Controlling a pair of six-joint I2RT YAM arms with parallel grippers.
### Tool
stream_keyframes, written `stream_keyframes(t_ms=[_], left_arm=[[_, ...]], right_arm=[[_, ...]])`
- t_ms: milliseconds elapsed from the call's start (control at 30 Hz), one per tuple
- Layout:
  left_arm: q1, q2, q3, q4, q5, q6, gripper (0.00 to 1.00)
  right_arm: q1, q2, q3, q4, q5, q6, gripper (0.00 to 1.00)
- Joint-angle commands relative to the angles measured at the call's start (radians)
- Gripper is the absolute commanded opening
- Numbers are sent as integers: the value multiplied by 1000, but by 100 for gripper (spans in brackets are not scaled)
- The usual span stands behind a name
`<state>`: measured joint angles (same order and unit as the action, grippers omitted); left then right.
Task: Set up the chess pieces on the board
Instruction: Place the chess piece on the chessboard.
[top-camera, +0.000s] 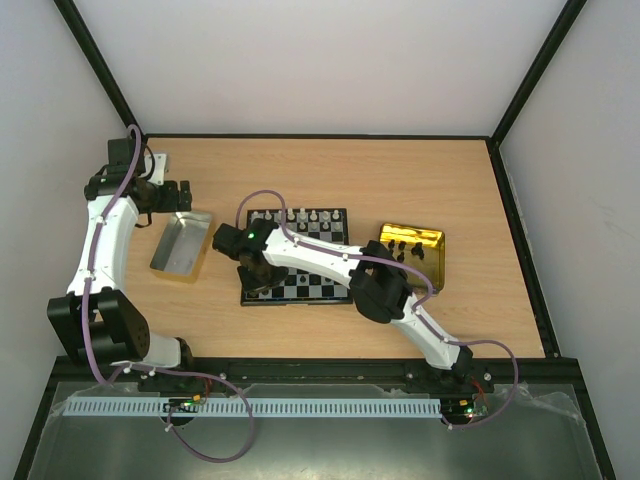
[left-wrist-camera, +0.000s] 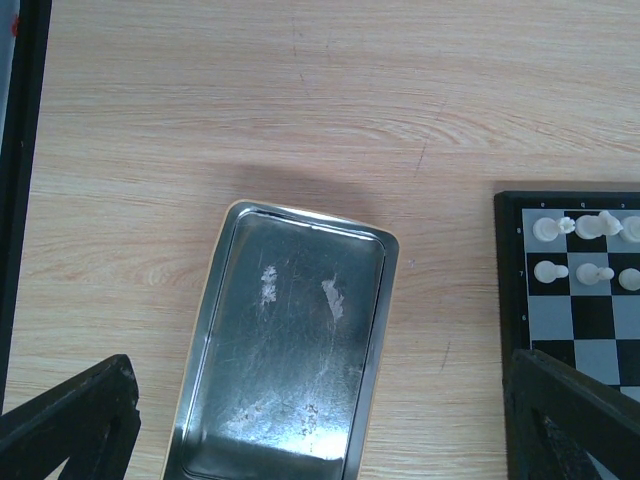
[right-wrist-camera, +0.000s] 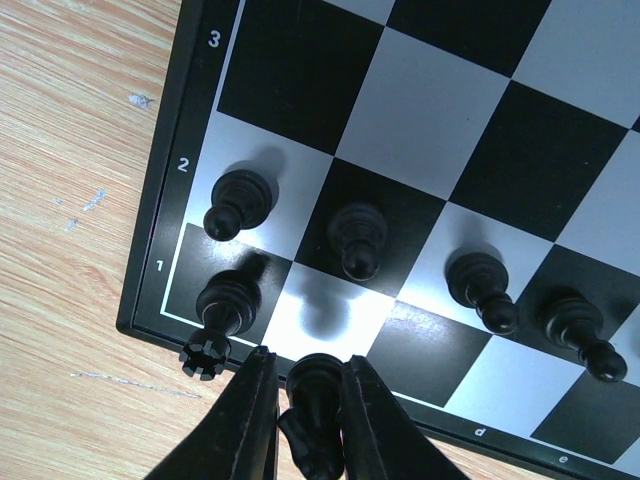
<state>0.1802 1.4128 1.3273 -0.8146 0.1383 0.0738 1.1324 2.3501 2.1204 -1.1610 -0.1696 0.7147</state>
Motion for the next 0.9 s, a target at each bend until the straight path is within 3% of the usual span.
stream_keyframes(t_ms=[0, 867], left_arm=[[5, -14, -1, 0, 7, -6, 100], [5, -13, -6, -9, 17, -5, 99]], right_arm=[[6, 17, 35, -11, 17, -17, 16], [-24, 32, 35, 3, 22, -15, 16]])
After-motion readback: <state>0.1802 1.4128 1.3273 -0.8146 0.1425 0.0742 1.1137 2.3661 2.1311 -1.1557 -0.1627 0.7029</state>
